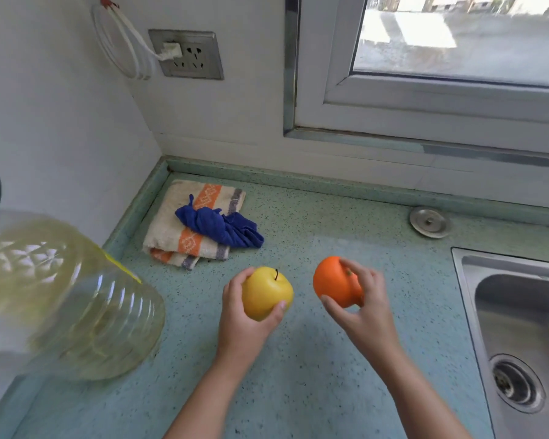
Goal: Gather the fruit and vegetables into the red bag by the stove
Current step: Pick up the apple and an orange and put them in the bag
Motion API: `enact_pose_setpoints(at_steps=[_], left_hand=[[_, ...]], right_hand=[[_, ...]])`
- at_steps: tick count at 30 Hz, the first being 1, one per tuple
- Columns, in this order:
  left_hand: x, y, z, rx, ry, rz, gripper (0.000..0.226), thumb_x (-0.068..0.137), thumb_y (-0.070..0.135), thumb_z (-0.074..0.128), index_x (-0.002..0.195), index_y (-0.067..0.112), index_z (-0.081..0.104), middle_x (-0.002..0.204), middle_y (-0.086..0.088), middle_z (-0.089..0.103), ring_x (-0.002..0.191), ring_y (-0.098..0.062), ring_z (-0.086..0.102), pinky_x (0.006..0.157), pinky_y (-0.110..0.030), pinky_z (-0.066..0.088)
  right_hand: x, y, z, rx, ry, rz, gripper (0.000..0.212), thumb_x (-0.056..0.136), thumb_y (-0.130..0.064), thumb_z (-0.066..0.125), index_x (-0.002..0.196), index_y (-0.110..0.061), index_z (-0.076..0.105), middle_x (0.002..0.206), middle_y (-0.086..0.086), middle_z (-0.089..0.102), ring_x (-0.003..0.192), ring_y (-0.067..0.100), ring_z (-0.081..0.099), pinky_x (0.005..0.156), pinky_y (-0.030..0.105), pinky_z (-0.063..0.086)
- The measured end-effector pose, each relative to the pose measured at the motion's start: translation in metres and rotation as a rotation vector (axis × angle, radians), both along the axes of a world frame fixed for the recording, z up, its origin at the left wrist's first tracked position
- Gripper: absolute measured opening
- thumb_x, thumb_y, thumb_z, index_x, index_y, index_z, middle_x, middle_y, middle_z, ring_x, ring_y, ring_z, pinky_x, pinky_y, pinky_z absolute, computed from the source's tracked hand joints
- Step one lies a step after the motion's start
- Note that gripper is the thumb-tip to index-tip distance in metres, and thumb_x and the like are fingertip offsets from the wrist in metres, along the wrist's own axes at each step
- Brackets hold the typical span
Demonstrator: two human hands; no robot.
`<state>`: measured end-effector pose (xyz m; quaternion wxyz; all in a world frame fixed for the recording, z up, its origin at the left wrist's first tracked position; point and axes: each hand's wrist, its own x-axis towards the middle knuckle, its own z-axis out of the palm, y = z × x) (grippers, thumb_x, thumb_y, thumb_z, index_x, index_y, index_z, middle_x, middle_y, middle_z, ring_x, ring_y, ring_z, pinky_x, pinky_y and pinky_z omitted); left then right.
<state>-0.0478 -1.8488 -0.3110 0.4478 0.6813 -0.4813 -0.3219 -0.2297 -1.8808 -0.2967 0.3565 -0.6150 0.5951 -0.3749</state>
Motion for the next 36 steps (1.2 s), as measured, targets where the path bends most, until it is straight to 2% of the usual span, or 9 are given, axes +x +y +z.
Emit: enact_pose_setpoints(at_steps=[4, 6, 8, 11, 15, 23, 26, 30, 36], left_hand=[[0.014, 0.036, 0.027, -0.058, 0.058, 0.037, 0.073, 0.061, 0.043, 0.074, 0.123, 0.033, 0.037, 0.126, 0.004, 0.042, 0.104, -0.001, 0.049, 0.069, -0.003, 0.041], [0.023, 0.057, 0.039, -0.088, 0.08, 0.057, 0.079, 0.056, 0.052, 0.07, 0.125, 0.033, 0.037, 0.127, 0.004, 0.042, 0.107, -0.003, 0.049, 0.075, -0.008, 0.044], [0.031, 0.078, 0.049, -0.119, 0.099, 0.083, 0.081, 0.054, 0.056, 0.067, 0.125, 0.033, 0.038, 0.127, 0.007, 0.043, 0.107, -0.001, 0.05, 0.08, -0.016, 0.047], [0.043, 0.111, 0.06, -0.166, 0.109, 0.133, 0.079, 0.054, 0.055, 0.068, 0.124, 0.035, 0.039, 0.125, 0.014, 0.044, 0.104, 0.005, 0.05, 0.08, -0.017, 0.048], [0.06, 0.158, 0.066, -0.21, 0.11, 0.204, 0.074, 0.054, 0.054, 0.068, 0.121, 0.035, 0.041, 0.122, 0.018, 0.044, 0.101, 0.009, 0.051, 0.074, -0.011, 0.046], [0.082, 0.295, 0.06, -0.229, 0.146, 0.42, 0.068, 0.054, 0.052, 0.072, 0.115, 0.038, 0.043, 0.117, 0.015, 0.049, 0.098, 0.004, 0.055, 0.073, -0.013, 0.047], [0.086, 0.364, 0.059, -0.272, 0.122, 0.548, 0.065, 0.054, 0.051, 0.071, 0.111, 0.034, 0.046, 0.113, 0.014, 0.052, 0.096, 0.003, 0.055, 0.073, -0.011, 0.045], [0.089, 0.459, 0.057, -0.311, 0.124, 0.738, 0.063, 0.053, 0.051, 0.07, 0.109, 0.032, 0.047, 0.11, 0.012, 0.054, 0.093, 0.004, 0.056, 0.073, -0.01, 0.044], [0.083, 0.602, 0.056, -0.358, 0.147, 1.032, 0.063, 0.052, 0.053, 0.071, 0.107, 0.033, 0.048, 0.11, 0.01, 0.056, 0.091, 0.001, 0.058, 0.072, -0.014, 0.047]], right_hand=[[0.013, 0.031, 0.029, -0.061, -0.08, 0.054, 0.062, 0.071, -0.015, 0.075, 0.111, -0.048, 0.042, 0.114, -0.001, 0.037, 0.098, 0.012, 0.048, 0.073, 0.013, 0.04], [0.024, 0.047, 0.042, -0.09, -0.112, 0.105, 0.064, 0.071, -0.014, 0.075, 0.109, -0.052, 0.04, 0.115, -0.001, 0.037, 0.099, 0.005, 0.047, 0.072, 0.013, 0.041], [0.035, 0.063, 0.051, -0.111, -0.13, 0.159, 0.064, 0.071, -0.015, 0.075, 0.11, -0.053, 0.041, 0.117, -0.003, 0.037, 0.1, 0.005, 0.047, 0.073, 0.015, 0.042], [0.055, 0.085, 0.057, -0.119, -0.144, 0.247, 0.064, 0.071, -0.016, 0.076, 0.112, -0.052, 0.042, 0.119, -0.004, 0.038, 0.103, 0.005, 0.047, 0.075, 0.017, 0.043], [0.082, 0.117, 0.057, -0.151, -0.152, 0.335, 0.065, 0.07, -0.016, 0.076, 0.114, -0.051, 0.043, 0.12, -0.002, 0.04, 0.105, 0.005, 0.047, 0.075, 0.015, 0.045], [0.126, 0.229, 0.057, -0.156, -0.16, 0.542, 0.063, 0.071, -0.024, 0.075, 0.115, -0.053, 0.041, 0.12, -0.006, 0.041, 0.107, 0.004, 0.046, 0.076, 0.017, 0.044], [0.143, 0.283, 0.063, -0.138, -0.185, 0.641, 0.061, 0.066, -0.041, 0.076, 0.115, -0.054, 0.042, 0.119, -0.012, 0.042, 0.107, 0.002, 0.048, 0.078, 0.019, 0.046], [0.162, 0.361, 0.068, -0.137, -0.203, 0.796, 0.059, 0.061, -0.052, 0.065, 0.116, -0.054, 0.044, 0.119, -0.013, 0.043, 0.108, 0.001, 0.047, 0.083, 0.019, 0.045], [0.195, 0.474, 0.073, -0.142, -0.2, 1.08, 0.061, 0.062, -0.049, 0.067, 0.118, -0.051, 0.043, 0.121, -0.015, 0.042, 0.107, -0.003, 0.046, 0.083, 0.01, 0.042]])
